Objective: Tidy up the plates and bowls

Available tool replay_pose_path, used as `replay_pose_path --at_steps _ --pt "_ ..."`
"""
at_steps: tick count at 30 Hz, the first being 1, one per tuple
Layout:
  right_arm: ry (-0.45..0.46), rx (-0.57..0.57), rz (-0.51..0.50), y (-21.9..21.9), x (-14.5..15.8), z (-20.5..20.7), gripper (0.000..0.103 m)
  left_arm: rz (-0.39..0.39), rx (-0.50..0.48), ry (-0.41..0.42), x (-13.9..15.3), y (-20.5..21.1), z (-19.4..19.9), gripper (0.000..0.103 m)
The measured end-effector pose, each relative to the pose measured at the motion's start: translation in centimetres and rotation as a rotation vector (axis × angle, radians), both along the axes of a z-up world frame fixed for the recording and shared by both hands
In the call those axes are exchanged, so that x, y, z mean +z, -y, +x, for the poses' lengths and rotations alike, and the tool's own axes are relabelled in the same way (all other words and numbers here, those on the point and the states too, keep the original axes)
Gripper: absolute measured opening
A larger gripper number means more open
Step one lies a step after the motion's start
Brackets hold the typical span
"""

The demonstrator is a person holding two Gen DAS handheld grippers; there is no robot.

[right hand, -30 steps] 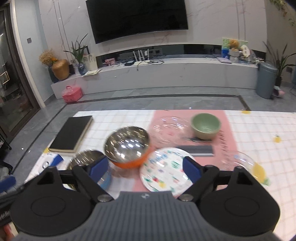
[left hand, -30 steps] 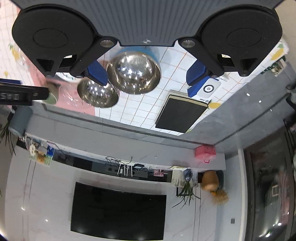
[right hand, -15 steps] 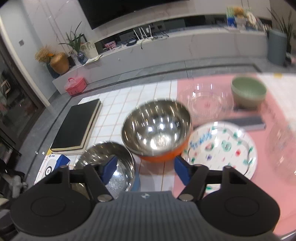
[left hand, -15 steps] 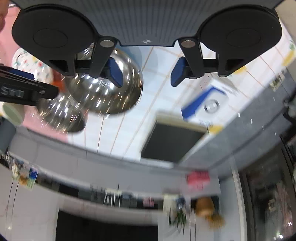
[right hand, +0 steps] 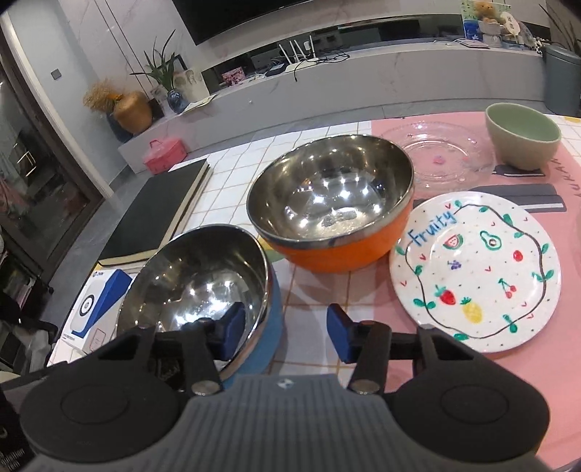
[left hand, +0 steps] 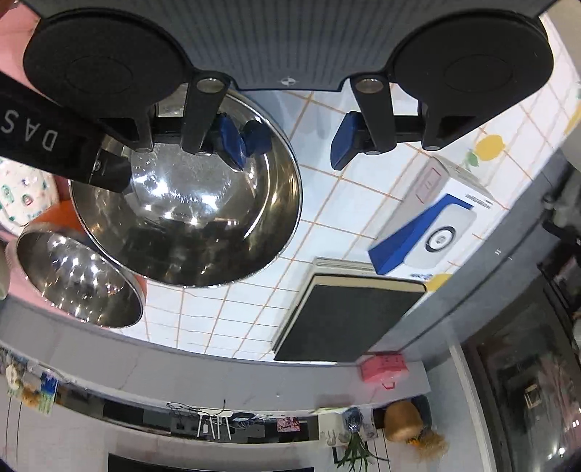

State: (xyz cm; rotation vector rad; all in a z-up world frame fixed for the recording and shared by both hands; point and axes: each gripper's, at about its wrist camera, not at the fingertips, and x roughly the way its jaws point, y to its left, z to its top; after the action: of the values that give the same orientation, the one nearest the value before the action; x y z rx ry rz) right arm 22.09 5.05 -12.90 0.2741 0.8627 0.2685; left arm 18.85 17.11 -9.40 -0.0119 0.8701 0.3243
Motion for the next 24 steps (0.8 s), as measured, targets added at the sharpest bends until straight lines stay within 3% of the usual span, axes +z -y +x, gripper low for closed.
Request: replay_pose_path --at_steps 3,5,6,9,16,24 --pt "0.002 0.024 0.024 0.1 -0.1 0.0 0.035 0.033 -0.011 0.007 0.1 0.8 -0.2 0.054" --pt "0.014 0.054 0.026 -0.3 0.2 -0.3 0.02 0.055 -0.023 0.011 0.1 1.3 -0.3 0.042" --pt "0.025 0.052 0.011 -0.5 0.4 -0.5 0.019 0.058 -0.036 0.013 0.1 1.6 -0.4 0.033" --pt "0.029 0.043 0.005 -0.4 0.3 -0.6 0.017 0.074 -0.033 0.015 0.1 2.2 -0.5 0.029" --pt "0.021 0.019 0.019 0.5 0.4 -1.1 0.015 0.101 -0.031 0.006 0.5 2.9 -0.6 0.023" --pt "0.074 -0.012 0.006 1.5 2.9 -2.7 0.015 0.05 -0.017 0.037 2.5 3.4 -1.9 0.022"
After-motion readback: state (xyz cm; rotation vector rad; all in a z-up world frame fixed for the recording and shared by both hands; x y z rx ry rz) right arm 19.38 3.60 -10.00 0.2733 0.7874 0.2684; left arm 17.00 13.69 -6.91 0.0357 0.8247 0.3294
